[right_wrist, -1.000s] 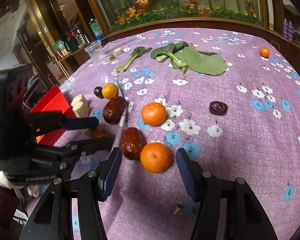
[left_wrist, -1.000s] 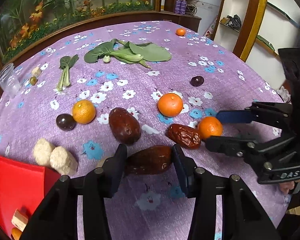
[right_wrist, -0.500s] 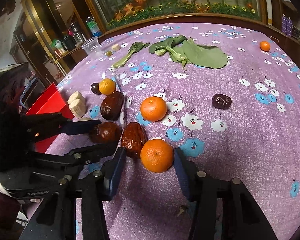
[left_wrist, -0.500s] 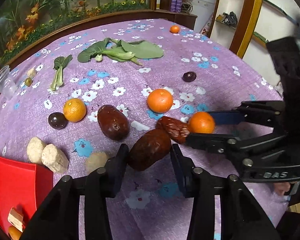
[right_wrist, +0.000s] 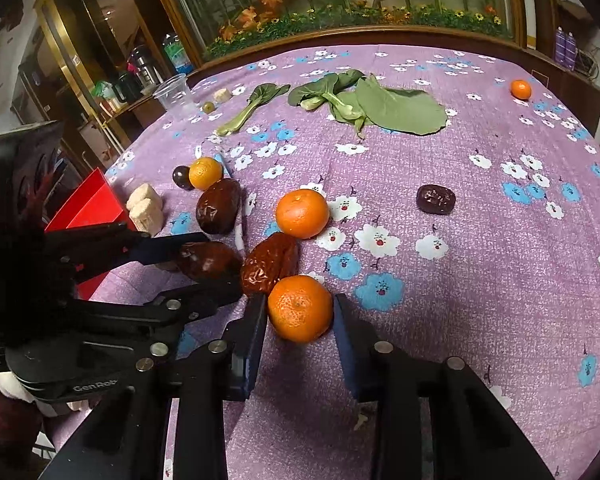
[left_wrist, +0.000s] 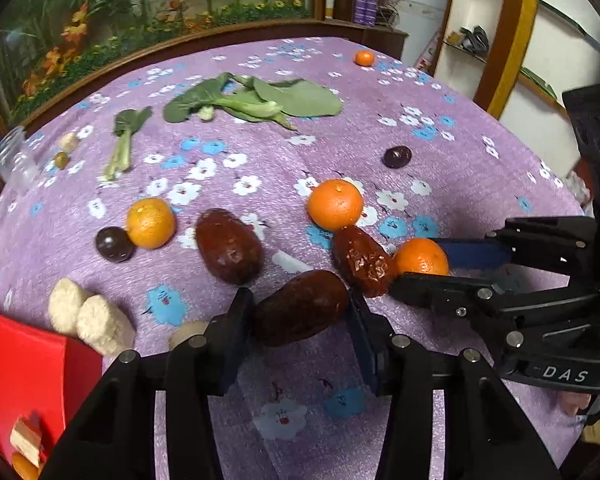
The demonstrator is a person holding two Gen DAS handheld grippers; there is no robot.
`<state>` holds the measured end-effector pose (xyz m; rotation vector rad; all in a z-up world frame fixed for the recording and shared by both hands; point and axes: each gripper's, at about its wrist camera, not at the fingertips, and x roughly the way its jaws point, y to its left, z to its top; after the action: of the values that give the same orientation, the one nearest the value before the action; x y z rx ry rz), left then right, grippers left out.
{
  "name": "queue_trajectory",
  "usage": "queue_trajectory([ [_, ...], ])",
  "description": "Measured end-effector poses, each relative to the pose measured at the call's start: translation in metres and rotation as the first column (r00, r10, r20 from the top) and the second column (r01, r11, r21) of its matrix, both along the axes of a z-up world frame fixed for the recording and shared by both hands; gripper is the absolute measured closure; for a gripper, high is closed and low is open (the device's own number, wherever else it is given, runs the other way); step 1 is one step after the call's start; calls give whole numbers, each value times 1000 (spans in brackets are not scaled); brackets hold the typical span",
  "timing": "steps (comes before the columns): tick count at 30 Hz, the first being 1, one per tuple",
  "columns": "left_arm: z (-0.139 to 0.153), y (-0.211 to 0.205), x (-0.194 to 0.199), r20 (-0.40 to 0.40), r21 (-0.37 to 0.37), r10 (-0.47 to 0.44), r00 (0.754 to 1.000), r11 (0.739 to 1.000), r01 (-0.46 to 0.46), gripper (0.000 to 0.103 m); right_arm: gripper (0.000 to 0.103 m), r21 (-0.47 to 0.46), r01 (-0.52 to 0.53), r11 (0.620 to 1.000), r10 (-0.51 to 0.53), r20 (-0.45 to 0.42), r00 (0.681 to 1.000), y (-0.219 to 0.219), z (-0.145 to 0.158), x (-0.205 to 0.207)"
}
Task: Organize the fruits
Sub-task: 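Grasp a large red date with the left tool while the right tool grasps a mandarin, then carry the date and mandarin into the red tray and open both tools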
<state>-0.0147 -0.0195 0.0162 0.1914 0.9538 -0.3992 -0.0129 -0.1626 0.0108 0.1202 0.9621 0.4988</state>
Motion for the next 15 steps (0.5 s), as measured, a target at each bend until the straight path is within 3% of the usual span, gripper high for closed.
queue_trajectory([
  [9, 35, 28, -38, 38, -138, 114, 993, 985, -108, 57, 69, 32, 13, 999, -14, 39, 999, -5, 20, -20],
  [15, 58, 81, -70, 47, -246, 267, 963, 937, -248, 57, 68, 51, -21, 998, 16, 87, 996, 5, 47, -41],
])
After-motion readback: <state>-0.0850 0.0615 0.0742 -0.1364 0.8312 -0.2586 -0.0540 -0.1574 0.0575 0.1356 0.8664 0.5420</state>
